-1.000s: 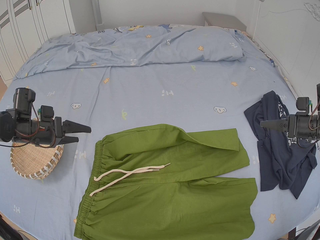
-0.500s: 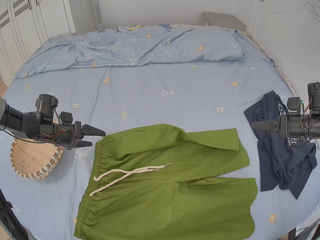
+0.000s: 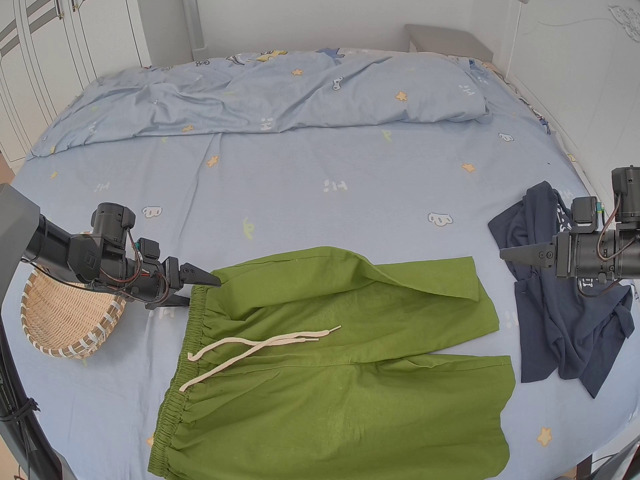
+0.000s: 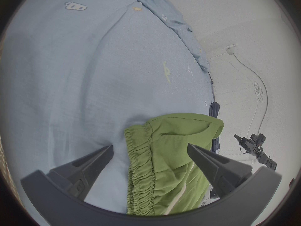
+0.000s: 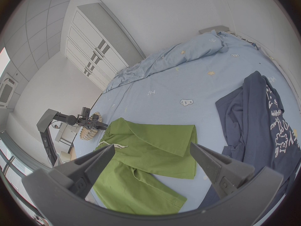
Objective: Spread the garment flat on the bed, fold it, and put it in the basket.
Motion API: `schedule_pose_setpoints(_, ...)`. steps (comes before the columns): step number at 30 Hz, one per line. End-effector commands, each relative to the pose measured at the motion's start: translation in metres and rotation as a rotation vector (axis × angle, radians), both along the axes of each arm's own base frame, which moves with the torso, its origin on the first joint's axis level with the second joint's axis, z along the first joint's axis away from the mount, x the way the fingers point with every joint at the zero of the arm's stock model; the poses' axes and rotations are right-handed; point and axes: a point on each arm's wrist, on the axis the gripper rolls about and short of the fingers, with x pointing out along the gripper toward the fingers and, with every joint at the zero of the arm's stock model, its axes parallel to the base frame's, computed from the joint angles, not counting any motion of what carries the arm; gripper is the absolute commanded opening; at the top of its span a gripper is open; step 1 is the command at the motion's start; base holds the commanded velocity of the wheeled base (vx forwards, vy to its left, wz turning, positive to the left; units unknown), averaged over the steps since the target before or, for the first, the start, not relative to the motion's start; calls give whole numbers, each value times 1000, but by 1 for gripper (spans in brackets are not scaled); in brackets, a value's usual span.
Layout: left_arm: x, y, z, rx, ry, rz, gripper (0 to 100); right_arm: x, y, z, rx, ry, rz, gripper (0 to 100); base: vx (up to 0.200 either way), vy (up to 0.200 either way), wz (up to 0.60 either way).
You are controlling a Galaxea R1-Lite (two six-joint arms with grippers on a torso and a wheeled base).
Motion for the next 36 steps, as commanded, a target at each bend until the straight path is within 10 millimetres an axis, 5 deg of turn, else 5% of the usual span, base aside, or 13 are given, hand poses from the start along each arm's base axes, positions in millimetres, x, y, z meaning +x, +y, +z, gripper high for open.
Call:
schedule_pose_setpoints(1, 5, -4, -4, -2, 8, -7, 100, 2, 1, -2, 0, 9, 3, 100, 0, 0, 0)
schedule_pose_setpoints(12, 12, -19, -4, -18, -26, -28, 100, 10, 2, -11, -2, 40, 4, 100, 0, 0, 0)
schedule_pose_setpoints(13, 12, -19, -4, -19, -25, -27, 0, 10, 2, -12, -2, 40, 4, 100, 0, 0, 0)
schedule_pose_setpoints(30, 10, 1, 9, -18, -62, 24, 0, 14, 3, -17, -3, 50, 9, 100, 0, 0, 0)
schedule_pose_setpoints(36, 8, 16, 14, -18, -76, 61, 0, 23, 12, -34, -54, 104, -13, 100, 0, 0, 0)
